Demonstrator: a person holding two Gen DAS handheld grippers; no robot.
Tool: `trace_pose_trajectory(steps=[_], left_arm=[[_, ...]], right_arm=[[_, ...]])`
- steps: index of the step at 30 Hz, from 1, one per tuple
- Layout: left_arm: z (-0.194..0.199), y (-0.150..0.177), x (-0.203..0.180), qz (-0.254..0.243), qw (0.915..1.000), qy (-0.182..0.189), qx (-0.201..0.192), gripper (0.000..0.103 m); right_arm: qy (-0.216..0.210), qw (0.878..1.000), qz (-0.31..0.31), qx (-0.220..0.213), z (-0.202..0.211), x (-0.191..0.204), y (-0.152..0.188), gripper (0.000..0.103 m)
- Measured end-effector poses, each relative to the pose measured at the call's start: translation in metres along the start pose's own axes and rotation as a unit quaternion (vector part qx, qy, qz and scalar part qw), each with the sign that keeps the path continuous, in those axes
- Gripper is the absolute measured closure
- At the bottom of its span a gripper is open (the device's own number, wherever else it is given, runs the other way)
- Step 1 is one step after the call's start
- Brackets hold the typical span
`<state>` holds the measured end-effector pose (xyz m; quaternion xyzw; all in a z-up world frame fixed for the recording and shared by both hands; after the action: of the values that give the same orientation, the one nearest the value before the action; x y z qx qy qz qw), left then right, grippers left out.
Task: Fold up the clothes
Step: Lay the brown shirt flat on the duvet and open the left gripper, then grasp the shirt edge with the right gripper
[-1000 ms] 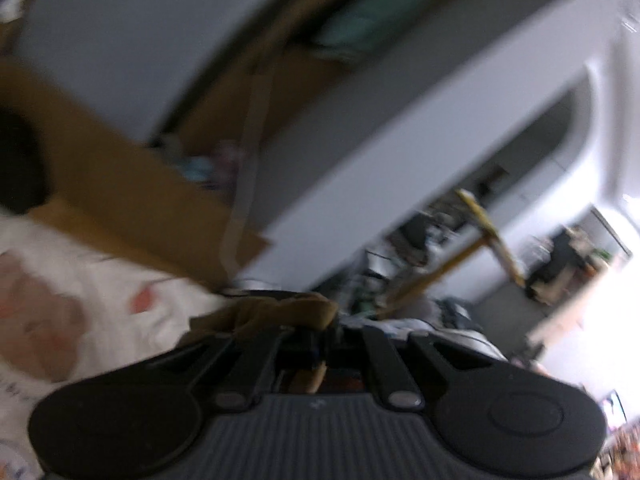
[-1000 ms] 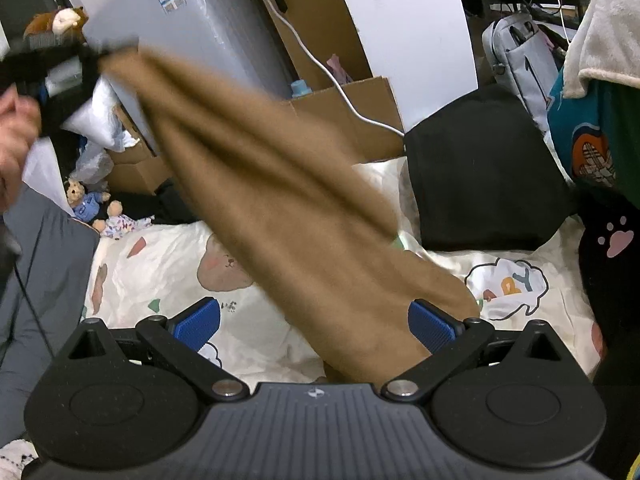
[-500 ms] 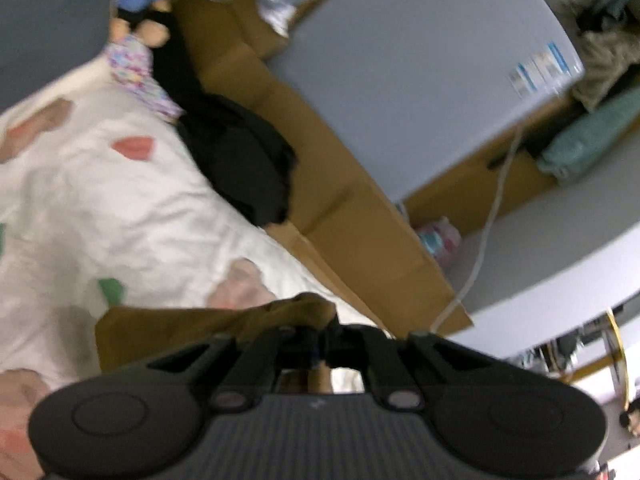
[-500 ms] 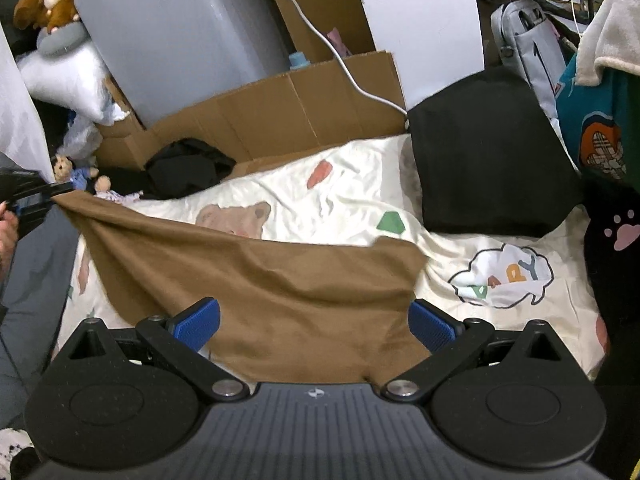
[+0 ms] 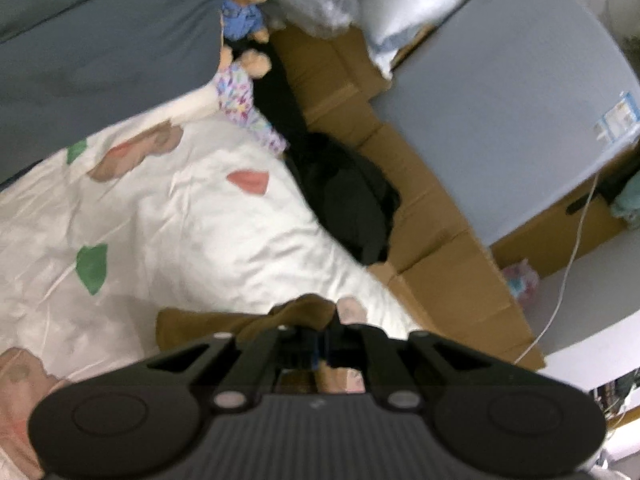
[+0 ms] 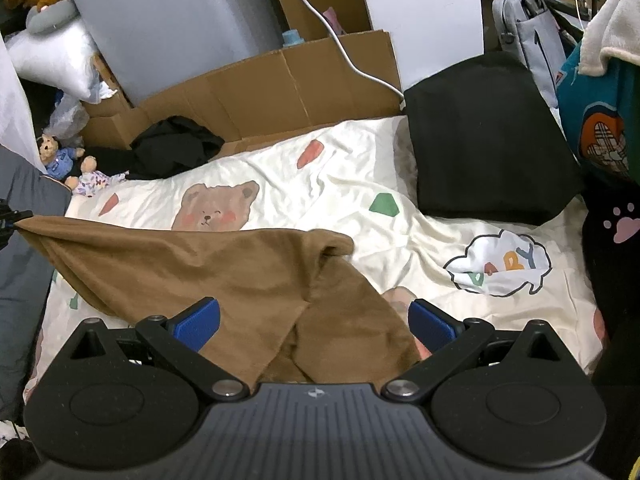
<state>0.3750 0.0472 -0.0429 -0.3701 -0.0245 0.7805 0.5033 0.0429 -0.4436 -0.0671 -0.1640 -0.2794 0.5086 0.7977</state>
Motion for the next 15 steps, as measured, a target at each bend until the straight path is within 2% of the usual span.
trace_pose_trajectory(steps=[4,9,13,15], left_arm=[[-0.004,0.014,-0.007,-0.022,0.9996,-0.016,0.005,0.080],[0.000,0.025,-0.021,-0.062,0.9977,-0.025,-0.006,0.060],[0.013,0.024,-0.043,-0.126,0.9910,-0.041,-0.019,0.053],[0.016,0.024,-0.048,-0.137,0.9897,-0.039,-0.015,0.050]], right_arm=[[0.000,1.000,0.006,0.007,-0.005,0.002,0.002,0.000],[0.002,1.000,0.007,0.014,-0.012,0.002,0.002,0.000],[0.001,1.000,0.008,0.011,-0.013,0.001,0.003,0.000],[0.000,1.000,0.009,0.009,-0.015,0.001,0.002,0.000]])
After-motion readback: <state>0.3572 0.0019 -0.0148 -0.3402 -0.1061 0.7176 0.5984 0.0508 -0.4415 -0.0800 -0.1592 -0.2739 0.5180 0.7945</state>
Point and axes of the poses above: each gripper's, at about its wrist camera, not at the fingertips, and z roughly against the way its jaws point, x to its left, y to its underside, the point moved 1 cm from there along -z, roughly the way its jaws point, and after that the axes turned 2 degrees about z, right-handed, at the moved point
